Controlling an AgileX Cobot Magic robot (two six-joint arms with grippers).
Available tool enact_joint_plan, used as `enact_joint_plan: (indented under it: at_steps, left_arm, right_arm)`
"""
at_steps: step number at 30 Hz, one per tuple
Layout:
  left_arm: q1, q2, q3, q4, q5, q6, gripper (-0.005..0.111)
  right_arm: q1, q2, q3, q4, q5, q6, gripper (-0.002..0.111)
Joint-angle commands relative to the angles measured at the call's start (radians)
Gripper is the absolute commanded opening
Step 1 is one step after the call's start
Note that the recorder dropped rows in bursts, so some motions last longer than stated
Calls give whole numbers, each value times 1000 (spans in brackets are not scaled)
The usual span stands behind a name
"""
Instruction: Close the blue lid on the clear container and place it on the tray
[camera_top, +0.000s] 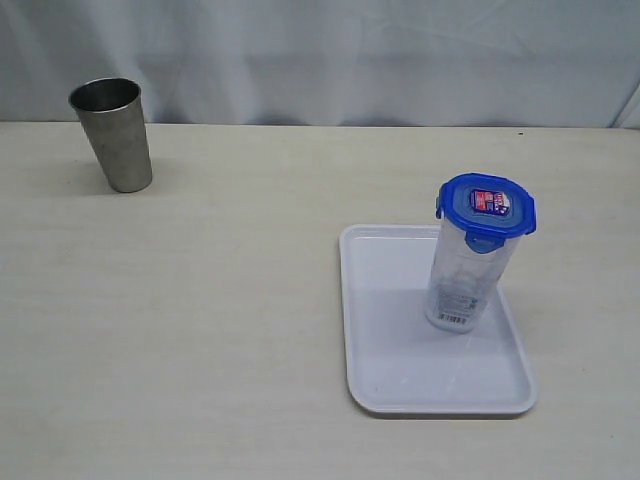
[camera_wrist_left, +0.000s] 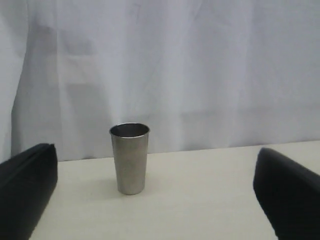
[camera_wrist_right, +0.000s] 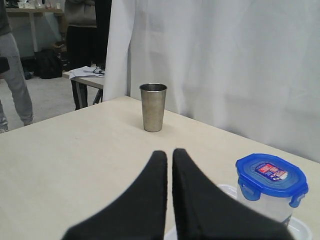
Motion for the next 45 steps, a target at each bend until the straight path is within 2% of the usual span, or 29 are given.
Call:
enact_joint_plan:
  at_steps: [1, 6, 11, 18, 23, 28, 32, 45]
  left_arm:
    - [48, -2, 50, 13, -61, -10, 105]
    - [90, -2, 99, 13, -132, -10, 105]
    - [94, -2, 145, 13, -230, -10, 105]
    - [94, -2, 145, 15, -179, -3, 105]
    - [94, -2, 145, 77, -137, 15, 105]
    - [94, -2, 145, 97, -32, 15, 105]
    - [94, -2, 145, 97, 106, 15, 105]
    - [94, -2, 145, 92, 106, 17, 105]
  right_arm:
    - [1, -4, 2, -4, 0, 5, 5]
    - [1, -4, 2, -4, 0, 5, 5]
    - [1, -4, 2, -4, 0, 5, 5]
    - [1, -4, 2, -4, -2, 5, 5]
    - [1, -4, 2, -4, -2, 5, 5]
    - [1, -4, 2, -4, -2, 5, 5]
    - [1, -4, 2, -4, -2, 5, 5]
    - [1, -4, 2, -4, -2, 5, 5]
